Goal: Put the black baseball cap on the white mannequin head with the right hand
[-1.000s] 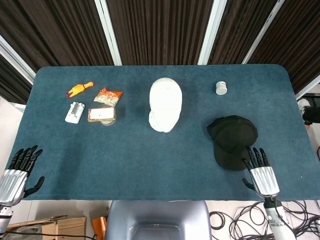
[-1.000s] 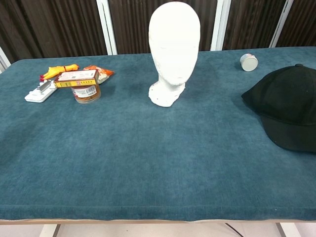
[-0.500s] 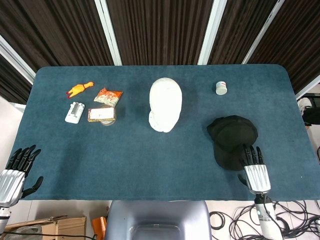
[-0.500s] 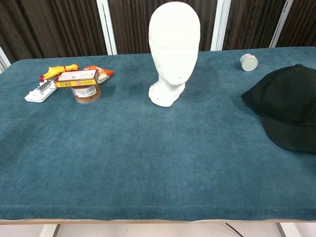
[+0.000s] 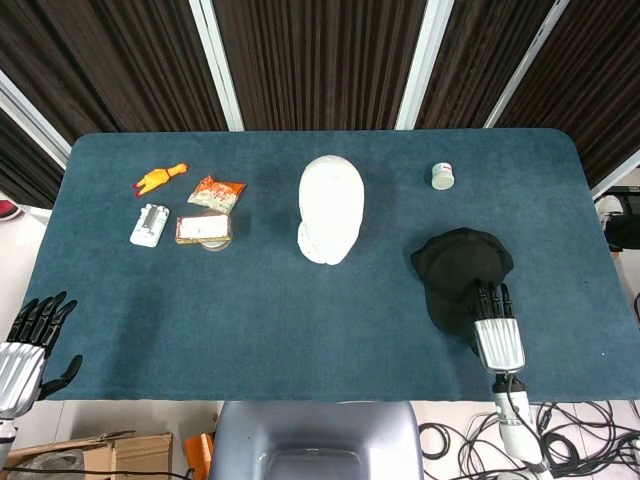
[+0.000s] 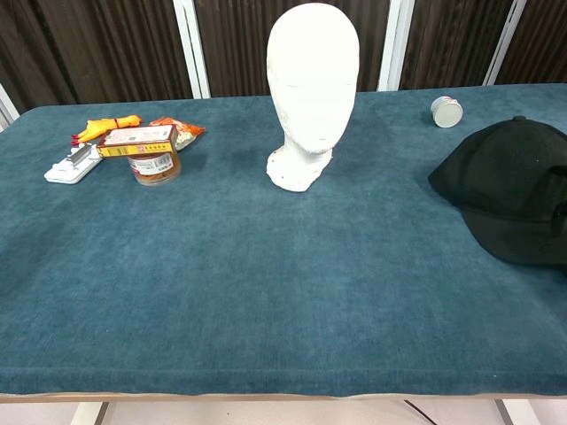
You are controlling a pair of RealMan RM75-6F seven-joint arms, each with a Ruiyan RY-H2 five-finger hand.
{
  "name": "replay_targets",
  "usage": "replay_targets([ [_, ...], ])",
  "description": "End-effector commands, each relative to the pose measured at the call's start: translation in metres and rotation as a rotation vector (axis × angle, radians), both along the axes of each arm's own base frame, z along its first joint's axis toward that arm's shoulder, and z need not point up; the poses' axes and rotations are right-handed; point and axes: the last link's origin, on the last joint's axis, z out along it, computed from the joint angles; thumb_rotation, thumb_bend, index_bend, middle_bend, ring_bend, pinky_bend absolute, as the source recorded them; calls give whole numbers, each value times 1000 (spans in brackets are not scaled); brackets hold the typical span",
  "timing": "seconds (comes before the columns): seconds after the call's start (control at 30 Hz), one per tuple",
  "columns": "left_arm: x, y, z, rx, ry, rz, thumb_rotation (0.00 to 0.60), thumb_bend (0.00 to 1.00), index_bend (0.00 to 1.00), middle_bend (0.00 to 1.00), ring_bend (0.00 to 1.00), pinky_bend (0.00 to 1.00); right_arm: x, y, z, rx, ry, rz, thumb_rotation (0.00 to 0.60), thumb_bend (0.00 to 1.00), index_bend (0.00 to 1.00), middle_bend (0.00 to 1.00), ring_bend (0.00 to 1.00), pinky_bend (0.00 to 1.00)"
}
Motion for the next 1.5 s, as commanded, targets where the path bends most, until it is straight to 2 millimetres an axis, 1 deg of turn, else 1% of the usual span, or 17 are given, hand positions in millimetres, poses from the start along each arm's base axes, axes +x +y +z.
replay_targets([
  [0.03, 0, -1, 1, 3, -1, -1, 600, 386, 0, 0, 0, 2, 3, -8, 1, -23, -27, 11, 600, 66, 485, 55, 0, 0],
  [0.23, 0, -1, 1, 4, -2, -1, 600, 385, 0, 0, 0, 1, 9, -23, 9, -65, -49, 31, 600, 111, 496, 63, 0, 0],
  [0.37, 0, -1, 1, 5, -3, -1, 600, 384, 0, 0, 0, 2, 12, -32, 17, -94, -67, 39, 600, 116, 498, 68, 0, 0],
  [0.57, 0, -1, 0, 1, -3, -1, 600, 383, 0, 0, 0, 2, 17, -50, 26, -116, -64, 47, 600, 175, 515, 80, 0, 0],
  [0.8, -1, 0, 0, 3, -4, 1, 600, 384, 0, 0, 0, 2, 26, -78, 37, -158, -87, 29, 600, 294, 534, 100, 0, 0],
  [0.97, -1, 1, -1, 2, -1, 2, 600, 383, 0, 0, 0, 2, 26, -91, 39, -158, -97, -9, 600, 317, 535, 106, 0, 0],
  [1.07, -1, 1, 0, 4, 0, 5, 600, 382, 0, 0, 0, 1, 26, -95, 39, -164, -101, -23, 600, 358, 565, 137, 0, 0],
  [1.13, -2, 1, 0, 4, 0, 6, 600, 382, 0, 0, 0, 2, 27, -97, 39, -168, -99, -21, 600, 409, 599, 186, 4, 8],
  [1.17, -2, 0, 0, 4, 0, 6, 600, 382, 0, 0, 0, 2, 28, -99, 41, -176, -93, -12, 600, 436, 622, 224, 33, 51],
  [1.2, -2, 0, 0, 5, 1, 6, 600, 382, 0, 0, 0, 2, 29, -100, 42, -183, -91, -4, 600, 457, 648, 264, 93, 142],
  [1.23, -2, 0, 0, 5, 1, 6, 600, 383, 0, 0, 0, 2, 31, -101, 42, -186, -92, 4, 600, 470, 676, 306, 173, 268],
  [1.27, -2, 0, 0, 5, 0, 6, 600, 384, 0, 0, 0, 1, 32, -102, 44, -189, -91, 13, 600, 474, 694, 334, 229, 356],
  [1.3, -2, 0, 0, 6, 0, 5, 600, 384, 0, 0, 0, 2, 33, -103, 45, -193, -87, 20, 600, 478, 716, 380, 302, 463],
  [1.33, -2, 0, 0, 7, 1, 4, 600, 384, 0, 0, 0, 2, 33, -105, 46, -196, -85, 23, 600, 481, 738, 432, 366, 542],
  [1.43, -1, 0, 0, 6, 0, 2, 600, 383, 0, 0, 0, 2, 35, -108, 49, -203, -80, 26, 600, 489, 802, 546, 512, 690],
  [1.5, -2, 0, 0, 7, 0, 2, 600, 383, 0, 0, 0, 1, 36, -110, 50, -205, -79, 27, 600, 493, 840, 595, 582, 764],
])
